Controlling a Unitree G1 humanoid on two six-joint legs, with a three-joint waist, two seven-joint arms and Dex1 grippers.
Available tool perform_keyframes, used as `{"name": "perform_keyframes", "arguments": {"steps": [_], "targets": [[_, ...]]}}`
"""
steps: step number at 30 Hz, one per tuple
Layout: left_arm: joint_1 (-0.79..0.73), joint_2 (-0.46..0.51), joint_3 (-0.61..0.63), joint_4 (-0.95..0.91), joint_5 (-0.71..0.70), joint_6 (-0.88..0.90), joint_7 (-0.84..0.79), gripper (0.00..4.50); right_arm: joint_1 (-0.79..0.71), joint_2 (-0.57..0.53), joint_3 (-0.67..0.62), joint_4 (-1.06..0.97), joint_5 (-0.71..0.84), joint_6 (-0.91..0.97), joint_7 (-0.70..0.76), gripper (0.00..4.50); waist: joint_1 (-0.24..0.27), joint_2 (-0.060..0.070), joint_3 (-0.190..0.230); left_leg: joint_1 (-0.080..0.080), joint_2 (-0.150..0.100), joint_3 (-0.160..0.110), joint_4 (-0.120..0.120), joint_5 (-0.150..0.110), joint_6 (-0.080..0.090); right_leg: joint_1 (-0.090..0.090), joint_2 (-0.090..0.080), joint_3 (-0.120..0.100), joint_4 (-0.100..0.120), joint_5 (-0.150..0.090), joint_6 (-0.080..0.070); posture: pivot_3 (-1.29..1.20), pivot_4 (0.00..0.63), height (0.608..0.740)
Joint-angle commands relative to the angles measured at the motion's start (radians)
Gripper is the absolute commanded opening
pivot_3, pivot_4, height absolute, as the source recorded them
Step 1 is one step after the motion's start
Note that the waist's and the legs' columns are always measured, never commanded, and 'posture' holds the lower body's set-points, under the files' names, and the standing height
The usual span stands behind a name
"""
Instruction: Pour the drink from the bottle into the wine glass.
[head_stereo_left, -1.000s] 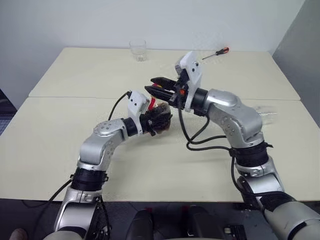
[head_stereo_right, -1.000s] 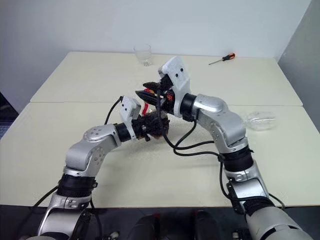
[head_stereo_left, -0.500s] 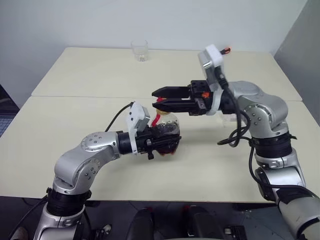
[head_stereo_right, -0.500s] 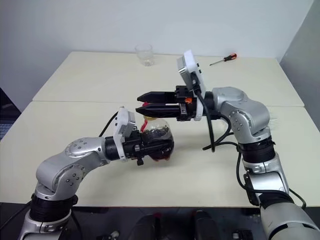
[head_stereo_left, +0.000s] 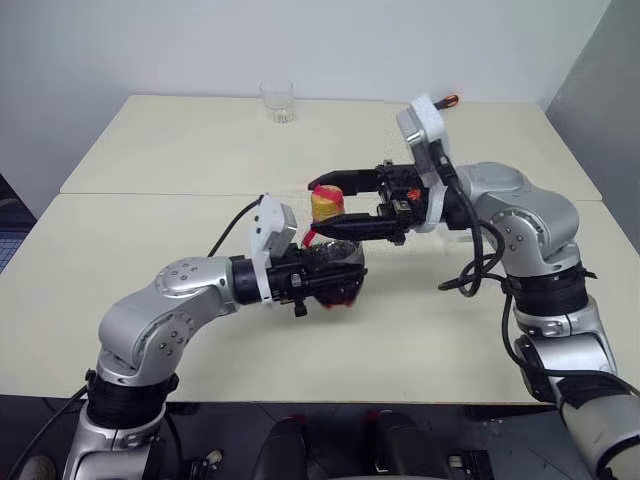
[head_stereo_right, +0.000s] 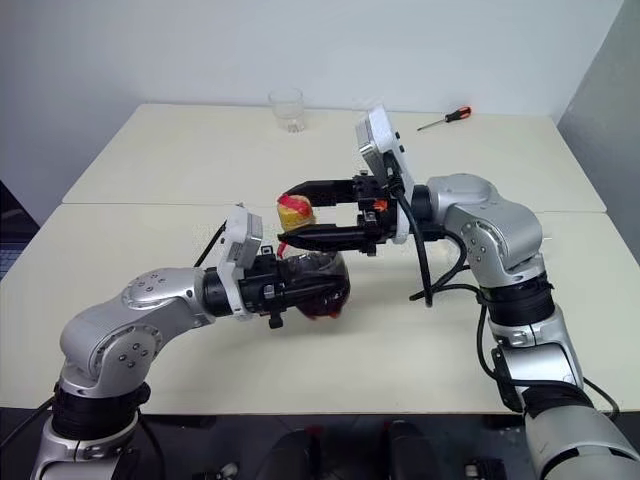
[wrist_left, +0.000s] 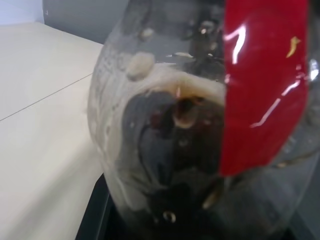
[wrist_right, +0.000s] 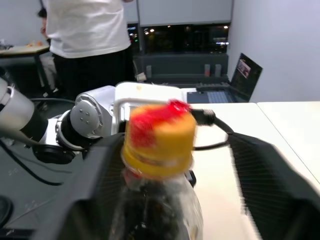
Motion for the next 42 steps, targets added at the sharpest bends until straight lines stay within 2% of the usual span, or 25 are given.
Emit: {"name": "perform_keyframes", "arguments": {"steps": [1,6,11,18,26,32,42], "targets": [[0.001,-0.021,0.048,-0.049,-0.062,0.013,0.059,1.82,0.003,-0.020,-0.068,-0.046,0.021,0.039,-0.071,4.47,0.000,0.000,0.000,0.000,0.000,0.000,0.000,0.000,0.000,0.000,0.000,0.000,0.000,0.000,0.000,0.00,0.150,0.740],[0.066,-0.059,0.057,-0.060,-0.046,0.020,0.177,1.82,0.034,-0.001,-0.138,-0.144,0.070,0.123,-0.220,4.47,0.000,0.000,0.000,0.000,0.001,-0.002,0.000,0.000,0.000,0.000,-0.001,0.000,0.000,0.000,0.000,0.00,0.150,0.740],[0.108,-0.089,0.030,-0.017,0.065,-0.047,0.274,1.82,0.071,0.045,-0.174,-0.238,0.102,0.173,-0.367,4.47,0.000,0.000,0.000,0.000,0.000,-0.001,0.000,0.000,0.000,0.000,0.000,0.000,0.001,0.000,0.000,0.00,0.150,0.740],[0.071,-0.104,-0.006,0.066,0.180,-0.125,0.282,1.82,0.118,0.081,-0.106,-0.318,0.046,0.159,-0.488,4.47,0.001,0.000,0.000,0.000,0.000,0.000,0.000,0.000,0.000,0.000,0.000,0.000,0.000,0.000,0.000,0.00,0.150,0.740],[-0.019,-0.113,-0.044,0.196,0.282,-0.230,0.235,1.82,0.077,0.156,-0.018,-0.241,-0.139,0.072,-0.644,4.47,0.000,0.000,0.000,0.000,-0.001,0.001,-0.001,0.000,0.000,0.000,0.000,0.001,0.000,0.000,0.000,0.00,0.150,0.740],[-0.051,-0.119,-0.048,0.248,0.311,-0.260,0.196,1.82,0.052,0.218,0.011,-0.204,-0.204,0.033,-0.683,4.47,0.000,0.000,0.000,0.000,0.000,0.002,-0.001,0.000,0.000,-0.001,0.000,0.001,0.000,0.000,0.000,0.00,0.150,0.740],[-0.064,-0.134,-0.046,0.270,0.328,-0.272,0.172,1.82,0.053,0.243,0.033,-0.188,-0.232,0.027,-0.670,4.47,0.000,0.000,0.000,0.000,0.000,0.001,-0.001,0.000,0.000,-0.001,0.000,0.001,0.000,0.000,0.000,0.00,0.150,0.740]]}}
